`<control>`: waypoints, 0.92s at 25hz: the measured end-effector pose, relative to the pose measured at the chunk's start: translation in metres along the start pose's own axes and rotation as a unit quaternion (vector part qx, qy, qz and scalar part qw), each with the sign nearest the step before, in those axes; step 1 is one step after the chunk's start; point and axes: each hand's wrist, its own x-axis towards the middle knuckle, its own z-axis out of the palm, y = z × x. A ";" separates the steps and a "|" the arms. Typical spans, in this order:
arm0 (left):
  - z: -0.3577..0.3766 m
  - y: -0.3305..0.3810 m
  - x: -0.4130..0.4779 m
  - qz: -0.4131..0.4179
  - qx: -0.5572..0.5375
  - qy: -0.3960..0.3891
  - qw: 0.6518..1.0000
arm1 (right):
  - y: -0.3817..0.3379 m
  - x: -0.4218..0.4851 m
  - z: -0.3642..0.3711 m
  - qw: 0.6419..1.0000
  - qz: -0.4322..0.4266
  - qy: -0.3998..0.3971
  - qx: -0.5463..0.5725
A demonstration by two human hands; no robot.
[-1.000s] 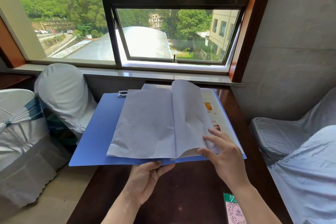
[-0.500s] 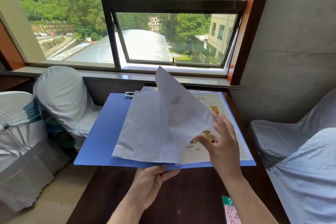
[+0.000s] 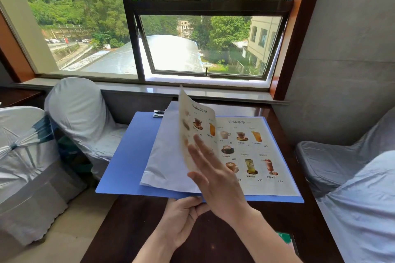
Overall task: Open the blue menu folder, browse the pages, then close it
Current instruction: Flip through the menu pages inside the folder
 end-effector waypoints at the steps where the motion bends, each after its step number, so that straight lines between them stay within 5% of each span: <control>1: 0.001 0.000 -0.001 -0.002 0.000 0.007 1.000 | 0.000 -0.001 0.005 1.000 -0.028 -0.002 -0.011; 11: -0.003 0.008 -0.009 -0.007 -0.014 -0.035 0.999 | 0.024 0.001 0.006 0.978 0.161 -0.117 -0.066; 18: -0.011 0.008 -0.010 -0.021 -0.025 -0.065 0.997 | 0.049 0.004 0.000 0.943 0.138 -0.263 -0.150; 23: -0.023 0.010 -0.011 -0.024 -0.017 -0.045 0.999 | 0.074 0.011 -0.027 0.948 0.154 -0.230 -0.155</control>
